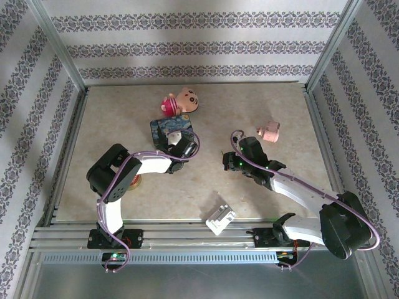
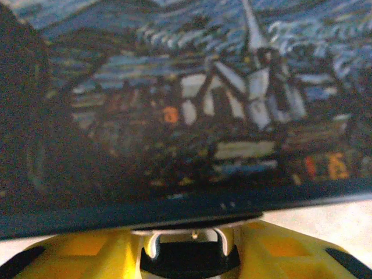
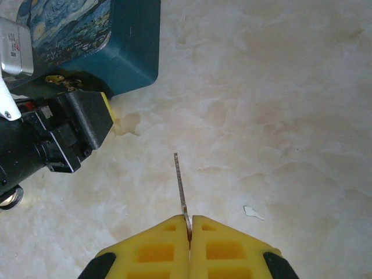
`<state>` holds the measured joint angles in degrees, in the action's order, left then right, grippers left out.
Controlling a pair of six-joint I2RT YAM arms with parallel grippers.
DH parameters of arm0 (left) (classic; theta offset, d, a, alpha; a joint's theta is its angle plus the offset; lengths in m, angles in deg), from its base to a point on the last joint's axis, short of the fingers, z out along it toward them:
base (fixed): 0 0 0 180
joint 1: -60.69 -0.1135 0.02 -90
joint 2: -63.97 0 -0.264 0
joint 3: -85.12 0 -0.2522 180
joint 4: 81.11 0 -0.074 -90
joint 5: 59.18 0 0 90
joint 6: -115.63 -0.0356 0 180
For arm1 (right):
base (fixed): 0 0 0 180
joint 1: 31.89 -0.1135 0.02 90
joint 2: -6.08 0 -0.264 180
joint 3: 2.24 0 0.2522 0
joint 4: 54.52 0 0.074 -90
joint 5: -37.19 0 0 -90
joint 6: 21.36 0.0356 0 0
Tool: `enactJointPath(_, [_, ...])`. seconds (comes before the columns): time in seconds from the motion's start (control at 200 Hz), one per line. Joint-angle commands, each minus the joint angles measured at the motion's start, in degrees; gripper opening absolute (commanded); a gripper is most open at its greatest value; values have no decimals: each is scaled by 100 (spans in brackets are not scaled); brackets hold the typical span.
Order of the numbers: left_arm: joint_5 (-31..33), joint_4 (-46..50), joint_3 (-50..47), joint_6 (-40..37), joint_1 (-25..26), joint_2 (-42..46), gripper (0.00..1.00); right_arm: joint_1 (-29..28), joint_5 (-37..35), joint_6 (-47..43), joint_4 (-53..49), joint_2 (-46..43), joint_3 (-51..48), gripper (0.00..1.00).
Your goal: Unlock the padlock with the key
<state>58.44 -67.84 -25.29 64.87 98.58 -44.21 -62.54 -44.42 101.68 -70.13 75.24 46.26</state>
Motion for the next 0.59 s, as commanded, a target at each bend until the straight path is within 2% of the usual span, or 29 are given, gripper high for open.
enactJointPath(0.0, [249,-314,-60,-31,43,-120,38,-61,66,-60,120,0,30,0])
enactJointPath(0.105, [260,-361,-40,-54,43,-134,26,-60,67,-69,123,1,33,0])
enactJointPath(0.355, [175,-263,-40,-147,43,-33,17,-72,-29,-26,163,-86,-140,0])
enactJointPath(0.59, [-232,83,-79,56,52,256,10,-81,-139,-24,66,-162,-299,0])
